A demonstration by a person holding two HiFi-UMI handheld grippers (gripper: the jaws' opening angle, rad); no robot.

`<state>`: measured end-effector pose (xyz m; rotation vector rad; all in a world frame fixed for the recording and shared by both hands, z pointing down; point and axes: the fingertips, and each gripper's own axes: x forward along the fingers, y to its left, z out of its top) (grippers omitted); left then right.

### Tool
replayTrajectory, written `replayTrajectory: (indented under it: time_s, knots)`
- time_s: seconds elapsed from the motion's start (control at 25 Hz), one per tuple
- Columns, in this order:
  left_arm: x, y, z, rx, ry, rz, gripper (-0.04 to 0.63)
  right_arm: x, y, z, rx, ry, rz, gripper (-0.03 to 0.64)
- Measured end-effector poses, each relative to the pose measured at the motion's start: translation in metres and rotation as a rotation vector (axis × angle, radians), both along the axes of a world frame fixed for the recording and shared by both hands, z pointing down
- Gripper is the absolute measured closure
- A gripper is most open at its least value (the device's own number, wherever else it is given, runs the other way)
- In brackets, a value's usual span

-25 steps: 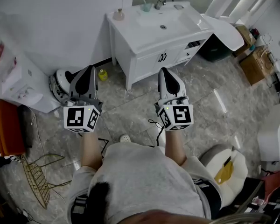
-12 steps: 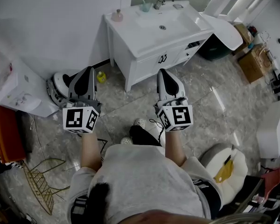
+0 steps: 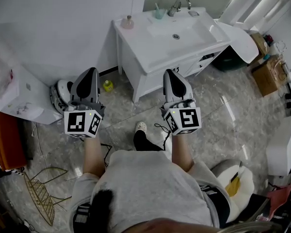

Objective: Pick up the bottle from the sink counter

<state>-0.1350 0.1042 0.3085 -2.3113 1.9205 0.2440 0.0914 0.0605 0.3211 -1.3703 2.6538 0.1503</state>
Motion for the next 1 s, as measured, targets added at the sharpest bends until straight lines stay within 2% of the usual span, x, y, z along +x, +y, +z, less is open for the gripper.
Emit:
replayTrajectory:
  time_s: [0.32, 0.6, 1.0]
  knots:
    - [-0.003, -0.069, -0.009, 0.006, 0.011, -0.032, 0.588, -0.006, -0.076, -0.011, 0.006, -0.005, -0.042, 0.607]
    - [0.01, -0.123, -0.016, 0.031, 0.005, -0.037, 0.587, 0.006, -0.132, -0.016, 0.025, -0.011, -0.057, 0.607]
    - [0.021, -0.173, -0.014, 0.038, 0.013, -0.064, 0.588, 0.008, -0.189, -0.013, 0.035, -0.009, -0.108, 0.607]
